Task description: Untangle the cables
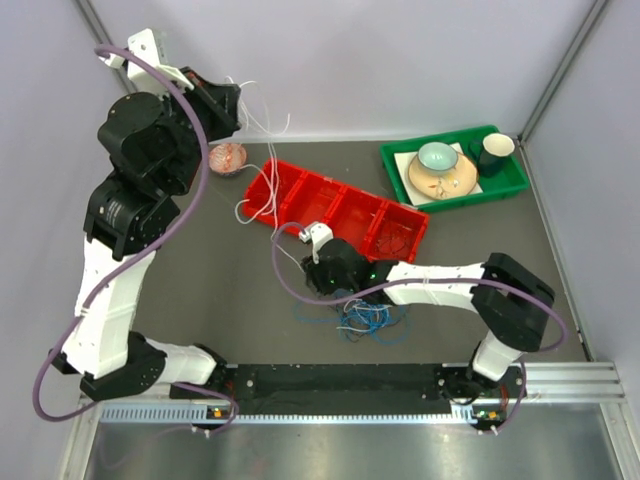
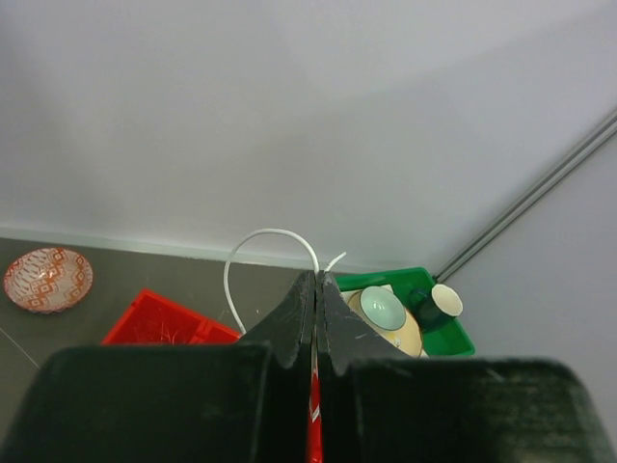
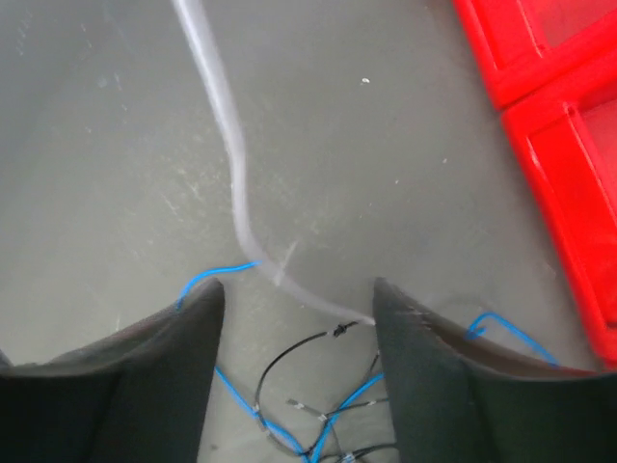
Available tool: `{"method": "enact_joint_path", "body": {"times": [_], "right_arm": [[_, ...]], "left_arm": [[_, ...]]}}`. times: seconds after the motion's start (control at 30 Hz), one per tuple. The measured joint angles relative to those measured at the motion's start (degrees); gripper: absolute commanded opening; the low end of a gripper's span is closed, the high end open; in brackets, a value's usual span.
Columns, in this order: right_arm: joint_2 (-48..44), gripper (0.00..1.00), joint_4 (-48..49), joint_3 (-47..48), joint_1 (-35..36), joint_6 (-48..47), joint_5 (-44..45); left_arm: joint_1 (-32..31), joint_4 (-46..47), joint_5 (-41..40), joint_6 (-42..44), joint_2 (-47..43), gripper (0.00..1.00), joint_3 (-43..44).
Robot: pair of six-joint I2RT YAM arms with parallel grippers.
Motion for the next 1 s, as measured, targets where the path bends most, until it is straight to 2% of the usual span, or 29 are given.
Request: {"method": "enact_joint_path", "body": {"times": [0.13, 0.23, 0.47, 0.57, 0.73, 1.0], "right_arm": [[1.4, 0.0, 0.6, 0.7, 0.0, 0.4, 0.6], [-1.1, 0.0, 0.2, 0.7, -0.2, 0.3, 1.6], [-20.0, 0.0, -1.0, 1.6, -1.3, -2.0, 3.5], [-25.6, 0.0, -0.6, 5.4, -3.0, -2.7, 4.0], [-23.1, 0.0, 2.1, 13.2, -7.8, -2.5, 3.9], [-14.3, 0.0, 3.1, 18.2, -12.9, 1.3, 2.7]], "left_arm": [[0.0, 0.0, 0.0, 0.0, -0.5, 0.0, 0.0], [0.0, 0.0, -0.2, 0.1, -0.6, 0.0, 0.0], [0.3, 0.0, 2.1, 1.1, 0.5, 0.0, -2.5], [1.4, 0.0, 4.3, 1.0, 3.2, 0.0, -3.5], [4.7, -0.2, 9.6, -0.3, 8.1, 0.0, -7.3], [8.3, -0.5, 17.6, -3.4, 11.1, 0.0, -16.8]]}}
